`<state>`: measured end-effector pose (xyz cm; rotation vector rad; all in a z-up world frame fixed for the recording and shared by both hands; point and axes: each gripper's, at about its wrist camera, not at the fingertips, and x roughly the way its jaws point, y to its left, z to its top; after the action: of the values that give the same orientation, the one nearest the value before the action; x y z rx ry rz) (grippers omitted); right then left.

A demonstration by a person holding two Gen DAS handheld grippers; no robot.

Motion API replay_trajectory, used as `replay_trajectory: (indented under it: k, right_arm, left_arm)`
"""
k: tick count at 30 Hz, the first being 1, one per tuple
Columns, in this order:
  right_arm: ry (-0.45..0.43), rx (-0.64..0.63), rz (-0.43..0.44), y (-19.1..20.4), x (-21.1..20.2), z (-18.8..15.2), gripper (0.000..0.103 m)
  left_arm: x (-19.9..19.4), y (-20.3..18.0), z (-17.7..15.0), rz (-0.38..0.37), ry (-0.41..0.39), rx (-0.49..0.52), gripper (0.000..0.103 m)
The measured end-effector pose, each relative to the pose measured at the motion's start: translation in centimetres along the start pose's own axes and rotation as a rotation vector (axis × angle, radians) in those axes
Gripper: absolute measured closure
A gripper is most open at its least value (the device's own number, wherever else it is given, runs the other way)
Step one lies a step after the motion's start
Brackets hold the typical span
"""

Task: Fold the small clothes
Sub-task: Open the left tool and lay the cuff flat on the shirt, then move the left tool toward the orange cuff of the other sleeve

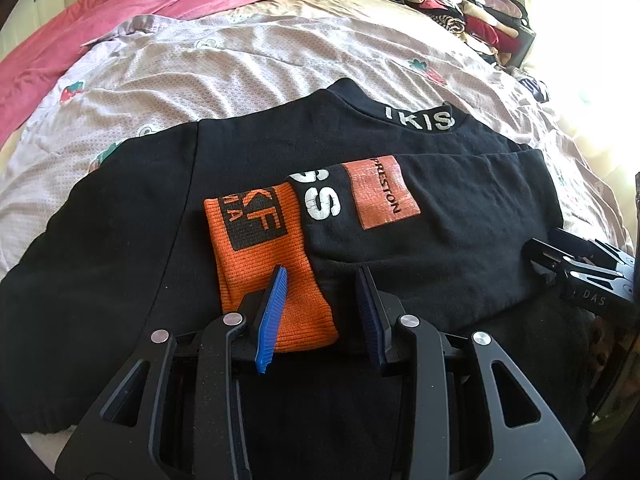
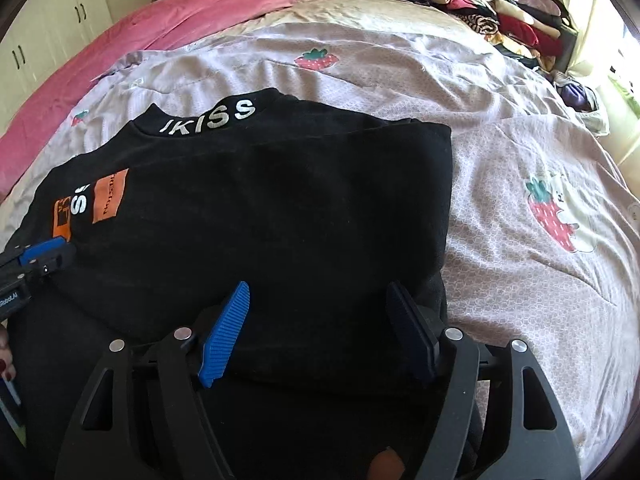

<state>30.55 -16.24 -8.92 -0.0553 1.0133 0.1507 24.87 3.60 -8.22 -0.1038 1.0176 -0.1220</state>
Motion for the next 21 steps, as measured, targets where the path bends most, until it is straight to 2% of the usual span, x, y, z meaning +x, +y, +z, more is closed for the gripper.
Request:
replay_trajectory:
  k: [3,8,14,17,21]
  right_arm:
    - [-0.009,-0.023,-0.027,0.5,0.1,-0.3,0.032]
    - [-0.005,-0.015,-0.019,0.4,0.2,0.0,0.032]
    - [-0.021,0.007,0.035,0.5,-0.8,0.2,0.023]
    - [-0.045,0.013,0.062,0.7,-1.8,0.3,0.023]
    - [-0.082,0.023,0.084,0.7,-3.2,0.4,0.023]
  left_arm:
    - [0.0,0.0,0.0,-0.001,0.000,-0.001,0.075]
    - [-0.1,-0.4,0.0,0.019,-0.005,0.007,0.071]
    - [-0.3,-1.0,-0.1,0.040,-0.015,0.014,0.067]
    - [-0.8,-1.2,-0.1,0.024,-0.022,0.007,0.058]
    - [-1.7,-1.5,-0.4,0.018,-0.031,0.013,0.052]
